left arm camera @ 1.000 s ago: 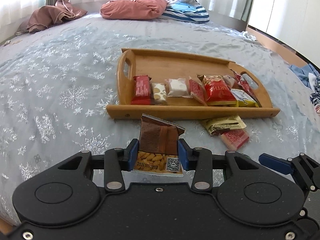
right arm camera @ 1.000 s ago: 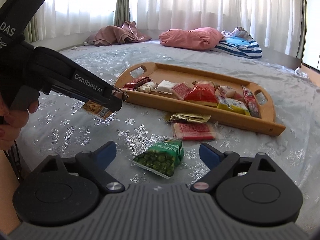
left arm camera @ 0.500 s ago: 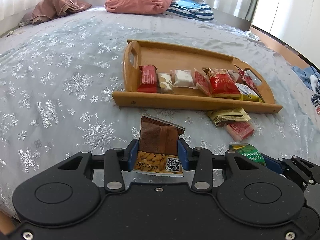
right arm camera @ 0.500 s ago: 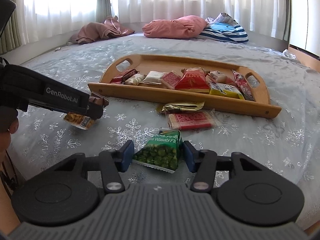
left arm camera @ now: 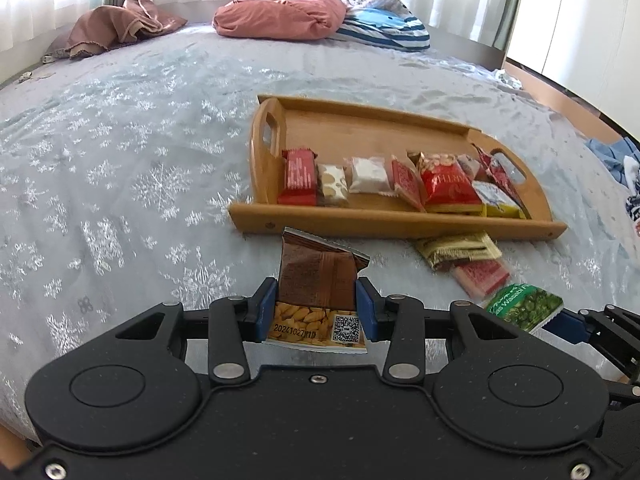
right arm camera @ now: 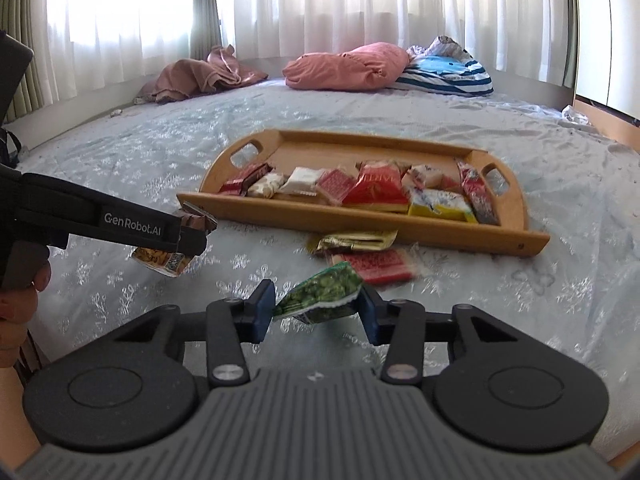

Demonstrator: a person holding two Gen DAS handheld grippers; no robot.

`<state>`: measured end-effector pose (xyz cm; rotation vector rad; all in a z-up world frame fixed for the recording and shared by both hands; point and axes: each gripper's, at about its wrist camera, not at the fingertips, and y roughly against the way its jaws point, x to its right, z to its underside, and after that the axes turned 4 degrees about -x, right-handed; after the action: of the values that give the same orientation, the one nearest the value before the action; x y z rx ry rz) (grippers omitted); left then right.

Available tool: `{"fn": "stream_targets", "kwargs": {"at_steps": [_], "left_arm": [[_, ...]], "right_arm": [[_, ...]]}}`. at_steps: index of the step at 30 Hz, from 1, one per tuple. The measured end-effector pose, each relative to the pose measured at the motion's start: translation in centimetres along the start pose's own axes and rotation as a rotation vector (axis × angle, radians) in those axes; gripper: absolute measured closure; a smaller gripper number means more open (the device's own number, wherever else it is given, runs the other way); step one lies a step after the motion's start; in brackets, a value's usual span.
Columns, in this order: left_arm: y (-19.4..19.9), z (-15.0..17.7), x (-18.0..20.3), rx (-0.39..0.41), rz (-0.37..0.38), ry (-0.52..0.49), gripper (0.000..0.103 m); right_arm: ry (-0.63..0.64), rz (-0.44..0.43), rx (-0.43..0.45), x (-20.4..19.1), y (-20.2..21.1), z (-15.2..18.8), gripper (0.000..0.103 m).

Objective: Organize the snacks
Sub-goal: 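Carry the almond pack and green pea pack toward the tray with both tools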

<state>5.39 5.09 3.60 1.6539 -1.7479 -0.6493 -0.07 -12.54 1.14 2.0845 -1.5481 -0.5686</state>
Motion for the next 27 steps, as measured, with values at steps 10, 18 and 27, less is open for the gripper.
{"fn": "stream_targets", "kwargs": {"at_steps": [10,18,27], "left_arm": [[0.2,-2.6,0.2,0.030,0.007,-0.006,0.063],[-0.3,-5.5,0.2,0.059,0.021,-0.003,0.063],[-3.5,-9.6,0.3,0.046,0.068,0.023,0.063]], "right_arm": [[-0.035,-0.012,0.050,1.8,0.6,-2.5,0.061],[-0.053,-0.002,0.108,3.6,0.6,-5.3,0.061],[-0.189,-0.048,0.139,7.2,-3.4,-11.0,0.063]]}}
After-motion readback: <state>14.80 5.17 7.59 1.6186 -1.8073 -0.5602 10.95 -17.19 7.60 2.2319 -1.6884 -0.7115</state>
